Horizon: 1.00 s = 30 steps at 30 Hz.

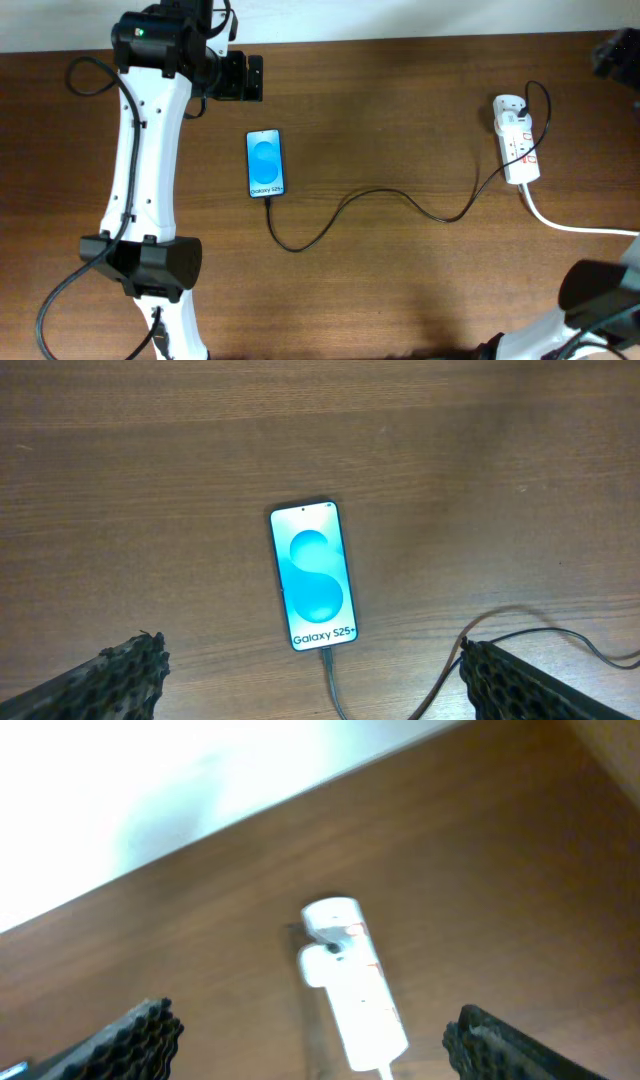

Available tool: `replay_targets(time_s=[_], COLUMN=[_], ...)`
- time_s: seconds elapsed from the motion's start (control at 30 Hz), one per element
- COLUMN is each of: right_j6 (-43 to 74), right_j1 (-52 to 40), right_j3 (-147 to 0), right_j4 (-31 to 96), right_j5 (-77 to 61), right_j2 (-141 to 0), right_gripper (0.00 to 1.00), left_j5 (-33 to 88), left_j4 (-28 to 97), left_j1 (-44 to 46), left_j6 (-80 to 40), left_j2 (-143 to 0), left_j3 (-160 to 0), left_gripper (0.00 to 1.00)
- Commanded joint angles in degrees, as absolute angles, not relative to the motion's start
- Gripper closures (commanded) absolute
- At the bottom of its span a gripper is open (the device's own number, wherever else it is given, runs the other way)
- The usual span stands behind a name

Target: Plug charger to phone and switch on socket

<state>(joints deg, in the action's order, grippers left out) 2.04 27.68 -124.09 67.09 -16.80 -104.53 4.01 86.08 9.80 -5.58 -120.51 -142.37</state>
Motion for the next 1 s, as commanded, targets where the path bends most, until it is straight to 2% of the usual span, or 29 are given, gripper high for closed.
replay_targets(time_s=[0.0,0.13,0.27,0.47,0.97], right_j6=[-1.30,-2.81,-2.76,-2.59,-2.57], right_j1=[20.93,15.70,14.24,14.26,14.13], right_j3=[-124.86,-124.84,-124.84,-124.84,-124.66], right_j4=[69.76,75.40,79.57,95.81,94.94], right_j5=[-17.54,-17.30,-17.34,-17.37,-17.37], right_j2=[-100.22,-97.38,-93.54,-89.41,-88.58], right_gripper=[0.03,0.02,0.02,0.02,0.02], left_j5=[3.60,3.60,3.60,3.60,3.60], left_j4=[86.00,86.00,86.00,86.00,86.00], left_j1=[9.76,9.76,9.76,9.76,9.76], left_j6=[-5.32,-5.32,-5.32,-5.32,-5.32], left_j2=[-119.11,-119.11,-119.11,-119.11,-119.11], left_j3=[-142.32,-142.34,-142.34,-142.34,-142.34], left_gripper=[0.01,0.01,0.01,0.01,0.01])
